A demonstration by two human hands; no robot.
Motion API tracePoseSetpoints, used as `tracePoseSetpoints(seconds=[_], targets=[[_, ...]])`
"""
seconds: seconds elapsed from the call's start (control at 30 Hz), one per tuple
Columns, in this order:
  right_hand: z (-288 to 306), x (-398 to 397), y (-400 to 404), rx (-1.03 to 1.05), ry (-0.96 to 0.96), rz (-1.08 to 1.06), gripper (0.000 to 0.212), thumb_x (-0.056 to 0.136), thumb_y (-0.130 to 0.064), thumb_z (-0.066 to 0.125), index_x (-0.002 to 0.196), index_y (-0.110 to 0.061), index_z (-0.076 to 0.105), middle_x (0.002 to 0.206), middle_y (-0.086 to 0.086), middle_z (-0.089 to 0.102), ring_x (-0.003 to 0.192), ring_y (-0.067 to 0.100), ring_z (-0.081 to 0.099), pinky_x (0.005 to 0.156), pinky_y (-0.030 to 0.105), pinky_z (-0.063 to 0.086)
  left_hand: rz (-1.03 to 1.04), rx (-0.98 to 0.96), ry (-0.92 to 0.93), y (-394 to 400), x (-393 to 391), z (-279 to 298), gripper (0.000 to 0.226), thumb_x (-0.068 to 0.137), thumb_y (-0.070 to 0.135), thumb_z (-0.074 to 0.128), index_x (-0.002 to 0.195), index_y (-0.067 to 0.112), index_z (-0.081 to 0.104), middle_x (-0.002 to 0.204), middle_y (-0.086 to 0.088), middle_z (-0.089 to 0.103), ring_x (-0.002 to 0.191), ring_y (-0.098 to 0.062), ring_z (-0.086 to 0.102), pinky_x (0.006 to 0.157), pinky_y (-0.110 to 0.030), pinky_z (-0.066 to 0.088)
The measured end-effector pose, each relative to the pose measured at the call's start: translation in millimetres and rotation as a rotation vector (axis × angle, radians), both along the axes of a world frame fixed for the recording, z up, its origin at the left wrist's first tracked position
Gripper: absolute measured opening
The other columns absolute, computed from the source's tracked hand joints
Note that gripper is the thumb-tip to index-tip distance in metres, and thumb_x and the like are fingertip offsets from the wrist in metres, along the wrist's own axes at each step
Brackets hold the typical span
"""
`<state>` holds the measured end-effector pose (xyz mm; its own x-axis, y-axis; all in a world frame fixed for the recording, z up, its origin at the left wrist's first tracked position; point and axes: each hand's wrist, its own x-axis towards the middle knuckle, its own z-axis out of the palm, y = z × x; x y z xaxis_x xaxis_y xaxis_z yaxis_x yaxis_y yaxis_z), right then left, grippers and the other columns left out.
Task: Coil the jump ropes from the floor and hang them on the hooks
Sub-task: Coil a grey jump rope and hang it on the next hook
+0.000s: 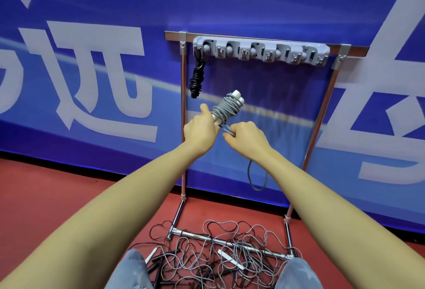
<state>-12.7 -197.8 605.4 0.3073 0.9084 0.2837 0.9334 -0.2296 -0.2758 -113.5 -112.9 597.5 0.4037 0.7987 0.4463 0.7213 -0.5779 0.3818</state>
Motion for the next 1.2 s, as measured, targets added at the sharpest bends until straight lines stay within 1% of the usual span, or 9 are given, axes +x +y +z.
tracePoseSetpoints(seconds=[0.2,0.37,0.5,0.57,0.7,0.77,0.87,1.03,1.2], targets=[[4.5,-8.2,-0.7,-0.067,-0.159,0.117,0.036,0.086,-0.021,0.052,0.058,-0.014,0.031,0.055,0.002,0.035,0.060,0.025,0.034,0.051,0.030,0.026,0.079,0.156,0.343,10.6,-3.3,-7.1,0.030,0.092,0.011,0.050,0.118,0.005,0.036,0.094,-0.010,0.065,0.083,-0.034,0.063,0.055,-0.032,0.036],[7.8,-13.4,-1.4,-0.062,-0.395,0.184,0.010,0.087,-0.014,0.044,0.087,-0.014,0.054,0.080,0.005,0.058,0.076,0.030,0.053,0.056,0.030,0.026,0.018,0.305,0.653,17.1,-12.9,-6.4,0.026,0.086,0.001,0.052,0.111,0.006,0.046,0.099,-0.007,0.066,0.090,-0.030,0.065,0.046,-0.026,0.017],[7.1,-15.8,0.8,-0.002,-0.482,0.109,0.017,0.093,-0.012,0.040,0.105,-0.010,0.051,0.103,0.005,0.057,0.070,0.030,0.046,0.052,0.030,0.022,-0.024,0.350,0.777,20.4,-16.5,-10.2,0.023,0.086,0.002,0.053,0.068,0.013,0.044,0.071,0.002,0.051,0.067,-0.023,0.058,0.047,-0.025,0.016],[-0.1,-16.4,4.3,-0.007,-0.467,0.081,0.022,0.093,-0.009,0.039,0.109,-0.008,0.054,0.109,0.007,0.053,0.070,0.032,0.048,0.052,0.030,0.023,-0.064,0.370,0.851,19.5,-18.8,-7.1,0.037,0.082,0.000,0.054,0.058,0.015,0.030,0.061,0.002,0.037,0.056,-0.020,0.042,0.051,-0.027,0.019],[-9.2,-12.9,8.8,-0.035,-0.159,0.088,0.027,0.087,-0.008,0.040,0.101,-0.011,0.063,0.100,0.008,0.065,0.092,0.034,0.058,0.063,0.032,0.034,-0.231,0.476,0.905,16.0,-26.2,0.9,0.020,0.061,0.005,0.063,0.058,0.018,0.048,0.059,0.000,0.044,0.064,-0.021,0.048,0.058,-0.027,0.023],[-8.7,-12.6,10.1,-0.050,-0.010,0.081,0.026,0.084,-0.007,0.042,0.093,-0.012,0.067,0.096,0.007,0.068,0.093,0.032,0.058,0.062,0.033,0.037,-0.286,0.713,0.813,21.0,-32.6,1.0,0.022,0.034,0.001,0.059,0.040,0.018,0.047,0.042,0.002,0.040,0.044,-0.017,0.037,0.053,-0.023,0.018],[-6.2,-12.1,11.3,-0.063,0.166,0.073,0.022,0.078,-0.008,0.046,0.082,-0.006,0.068,0.085,0.009,0.070,0.086,0.032,0.059,0.065,0.035,0.045,-0.367,0.862,0.745,33.0,-33.0,-2.5,0.029,0.030,-0.005,0.063,0.039,0.016,0.047,0.042,0.001,0.038,0.043,-0.017,0.040,0.051,-0.022,0.021],[-5.7,-0.3,16.5,-0.041,0.178,0.024,0.034,0.091,-0.025,0.049,0.068,-0.002,0.054,0.060,0.004,0.053,0.063,0.029,0.044,0.055,0.031,0.039,-0.506,0.910,0.767,28.9,-40.7,1.9,0.033,0.044,-0.001,0.076,0.045,0.016,0.049,0.047,0.002,0.042,0.049,-0.020,0.044,0.048,-0.025,0.032],[-4.2,7.9,18.3,-0.007,0.085,-0.014,0.045,0.099,-0.037,0.041,0.061,-0.015,0.034,0.061,0.002,0.043,0.061,0.026,0.038,0.052,0.030,0.029,-0.673,0.784,0.405,31.1,-40.6,-2.0,0.020,0.073,0.009,0.054,0.054,0.011,0.049,0.054,-0.003,0.045,0.051,-0.023,0.044,0.057,-0.028,0.021]])
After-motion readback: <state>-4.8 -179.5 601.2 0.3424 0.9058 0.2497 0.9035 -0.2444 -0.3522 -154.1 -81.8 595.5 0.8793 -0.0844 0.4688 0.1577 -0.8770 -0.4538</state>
